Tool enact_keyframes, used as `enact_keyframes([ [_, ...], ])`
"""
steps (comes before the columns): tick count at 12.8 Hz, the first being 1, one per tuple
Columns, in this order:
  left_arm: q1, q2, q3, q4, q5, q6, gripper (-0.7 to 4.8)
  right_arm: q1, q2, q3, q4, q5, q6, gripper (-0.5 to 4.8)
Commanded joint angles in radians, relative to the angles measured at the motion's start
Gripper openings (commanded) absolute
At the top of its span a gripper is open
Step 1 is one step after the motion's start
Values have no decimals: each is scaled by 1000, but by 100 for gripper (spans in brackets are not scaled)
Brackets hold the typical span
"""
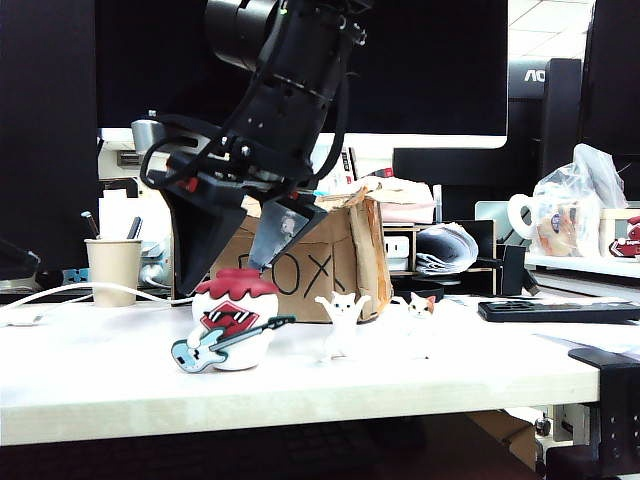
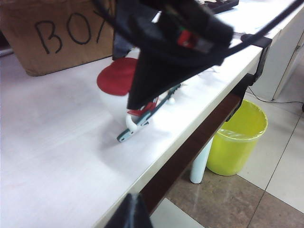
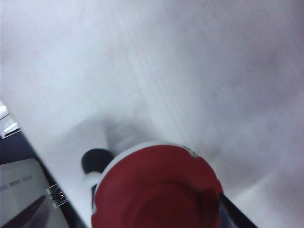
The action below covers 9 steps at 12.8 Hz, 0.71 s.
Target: Put the doll that is least similar in size compared to the others into the paper box.
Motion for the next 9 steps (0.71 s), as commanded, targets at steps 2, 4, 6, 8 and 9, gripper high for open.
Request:
enact_keyframes([
  [2,0,1,2,13,3,3,-5,2,21,0,-13,0,6,479],
  [4,0,1,2,13,3,3,-5,2,21,0,-16,0,7,479],
  [6,0,1,2,13,3,3,-5,4,21,0,-21,0,17,479],
  [8,0,1,2,13,3,3,-5,4,20,1,-22,0,24,479],
  [9,0,1,2,13,3,3,-5,4,19,1,-25,0,32,479],
])
